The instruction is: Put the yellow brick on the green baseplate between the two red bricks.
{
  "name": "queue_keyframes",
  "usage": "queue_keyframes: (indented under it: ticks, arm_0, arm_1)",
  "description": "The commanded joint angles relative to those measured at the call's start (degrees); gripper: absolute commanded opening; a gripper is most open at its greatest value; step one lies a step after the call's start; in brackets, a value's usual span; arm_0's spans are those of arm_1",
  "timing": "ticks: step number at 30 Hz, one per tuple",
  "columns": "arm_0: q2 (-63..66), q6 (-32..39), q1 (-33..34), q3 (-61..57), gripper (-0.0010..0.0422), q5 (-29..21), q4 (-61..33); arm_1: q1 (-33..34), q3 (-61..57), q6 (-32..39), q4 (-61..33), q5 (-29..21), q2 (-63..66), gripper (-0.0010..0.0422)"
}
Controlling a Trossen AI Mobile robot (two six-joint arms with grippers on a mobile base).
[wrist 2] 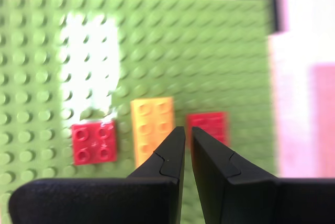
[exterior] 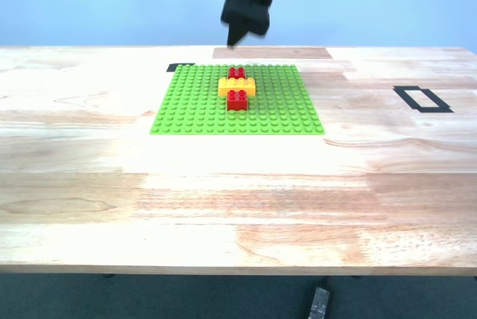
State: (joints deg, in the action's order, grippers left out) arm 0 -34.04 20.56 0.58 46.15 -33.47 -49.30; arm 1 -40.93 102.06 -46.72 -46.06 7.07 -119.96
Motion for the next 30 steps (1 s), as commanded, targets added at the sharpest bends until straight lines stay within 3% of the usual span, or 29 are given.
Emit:
queue_keyframes:
  ticks: [1, 6, 16, 26, 30]
  arm_0:
    - [0.2, 0.0, 0.0, 0.0, 0.0, 0.0, 0.5]
    - [0.5, 0.0, 0.0, 0.0, 0.0, 0.2, 0.5]
    - [1.1, -0.7, 0.0, 0.0, 0.0, 0.4, 5.8]
    - [3.3, -5.0, 0.0, -0.9, 0.0, 0.5, 17.6]
    - [6.6, -10.2, 0.0, -4.5, 0.0, 3.9, 26.2]
  arm_1:
    - [1.6, -0.7, 1.7, 1.3, -0.2, 4.1, 0.0015]
    - [4.4, -5.1, 5.3, 3.2, 0.4, 13.8, 0.0015]
    - [9.2, -26.7, 13.5, 18.0, -0.8, 43.1, 0.0015]
    - [12.8, -51.4, 28.2, 32.8, -14.4, 74.1, 0.0015]
    - [13.8, -62.9, 33.1, 40.5, -17.0, 84.8, 0.0015]
